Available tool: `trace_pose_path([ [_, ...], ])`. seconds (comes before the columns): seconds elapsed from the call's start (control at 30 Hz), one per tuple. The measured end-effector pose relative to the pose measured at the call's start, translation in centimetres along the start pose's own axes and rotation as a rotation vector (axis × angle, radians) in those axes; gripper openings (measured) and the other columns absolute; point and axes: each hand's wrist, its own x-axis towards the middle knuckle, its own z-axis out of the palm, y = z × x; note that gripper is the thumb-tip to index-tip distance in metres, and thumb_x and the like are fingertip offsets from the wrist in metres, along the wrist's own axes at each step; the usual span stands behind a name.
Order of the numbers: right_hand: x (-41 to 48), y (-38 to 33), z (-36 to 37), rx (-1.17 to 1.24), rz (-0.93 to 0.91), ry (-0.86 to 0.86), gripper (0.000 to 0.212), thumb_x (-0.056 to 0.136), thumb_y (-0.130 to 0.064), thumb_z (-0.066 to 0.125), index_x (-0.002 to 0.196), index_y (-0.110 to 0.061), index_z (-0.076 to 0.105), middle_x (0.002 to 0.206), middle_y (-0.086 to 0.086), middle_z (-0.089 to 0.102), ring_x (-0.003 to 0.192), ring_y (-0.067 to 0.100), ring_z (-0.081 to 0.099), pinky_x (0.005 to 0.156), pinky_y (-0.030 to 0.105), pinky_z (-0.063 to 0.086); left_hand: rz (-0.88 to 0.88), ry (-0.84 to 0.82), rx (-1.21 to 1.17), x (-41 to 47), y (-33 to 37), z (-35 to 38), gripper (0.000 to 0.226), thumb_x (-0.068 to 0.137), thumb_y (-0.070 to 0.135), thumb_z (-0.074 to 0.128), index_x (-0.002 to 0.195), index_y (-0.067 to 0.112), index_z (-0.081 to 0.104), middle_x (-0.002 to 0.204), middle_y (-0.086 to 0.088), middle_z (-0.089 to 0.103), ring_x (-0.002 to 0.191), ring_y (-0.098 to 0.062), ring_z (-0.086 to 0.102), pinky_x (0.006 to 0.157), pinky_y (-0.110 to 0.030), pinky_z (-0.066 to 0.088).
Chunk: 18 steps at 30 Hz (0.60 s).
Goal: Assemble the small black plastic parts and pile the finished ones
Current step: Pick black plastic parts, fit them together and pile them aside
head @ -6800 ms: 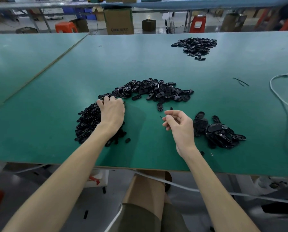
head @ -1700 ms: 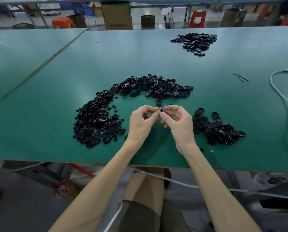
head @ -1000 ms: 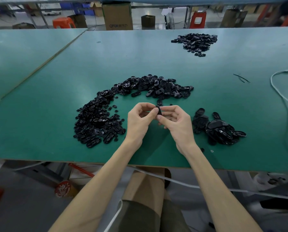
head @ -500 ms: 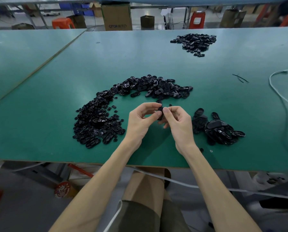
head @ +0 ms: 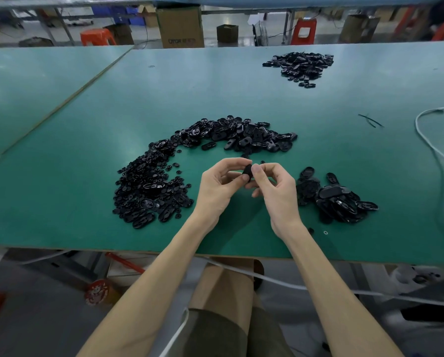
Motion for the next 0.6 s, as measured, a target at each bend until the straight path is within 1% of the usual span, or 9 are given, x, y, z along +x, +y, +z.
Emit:
trace_pose_path([
  [0.17, 0.04, 0.05, -0.07, 0.0, 0.004, 0.0, 0.02, 0.099, -0.028, 0.07, 0.098, -0.009, 0.068, 0.084, -0.002, 0.075, 0.075, 0.016, 0.072, 0.061, 0.025, 0.053, 0.002, 0.009, 0.024, -0.04, 0.04, 0.01, 0.027, 0.09, -0.002, 0.073, 0.116, 0.008, 0.072, 0.109, -0.003, 0.076, 0.091, -0.017, 0.072, 0.086, -0.026, 0.055],
  [0.27, 0.02, 0.04, -0.11, -0.003, 0.008, 0.0, 0.024, 0.1, -0.031, 0.069, 0.099, -0.007, 0.068, 0.082, -0.004, 0.075, 0.074, 0.015, 0.071, 0.062, 0.024, 0.053, -0.024, 0.023, 0.016, -0.01, -0.08, 0.0, 0.03, 0.09, 0.0, 0.074, 0.118, 0.009, 0.071, 0.11, -0.005, 0.076, 0.095, -0.02, 0.073, 0.089, -0.028, 0.056],
  [0.4, -0.01, -0.01, -0.12, 0.009, 0.005, 0.014, 0.022, 0.099, -0.03, 0.069, 0.095, -0.009, 0.068, 0.079, -0.005, 0.074, 0.072, 0.014, 0.07, 0.061, 0.025, 0.053, -0.047, 0.047, 0.032, -0.02, -0.07, 0.13, 0.029, 0.089, 0.005, 0.077, 0.118, 0.008, 0.071, 0.108, -0.007, 0.077, 0.1, -0.017, 0.073, 0.089, -0.024, 0.055],
  [0.6, -0.07, -0.03, -0.18, 0.03, 0.003, 0.022, 0.021, 0.1, -0.028, 0.069, 0.098, -0.008, 0.069, 0.083, -0.001, 0.075, 0.073, 0.013, 0.068, 0.061, 0.025, 0.052, -0.036, 0.039, 0.014, -0.18, 0.13, 0.14, 0.021, 0.089, 0.005, 0.078, 0.109, 0.007, 0.075, 0.101, -0.005, 0.078, 0.091, -0.012, 0.071, 0.084, -0.021, 0.054],
])
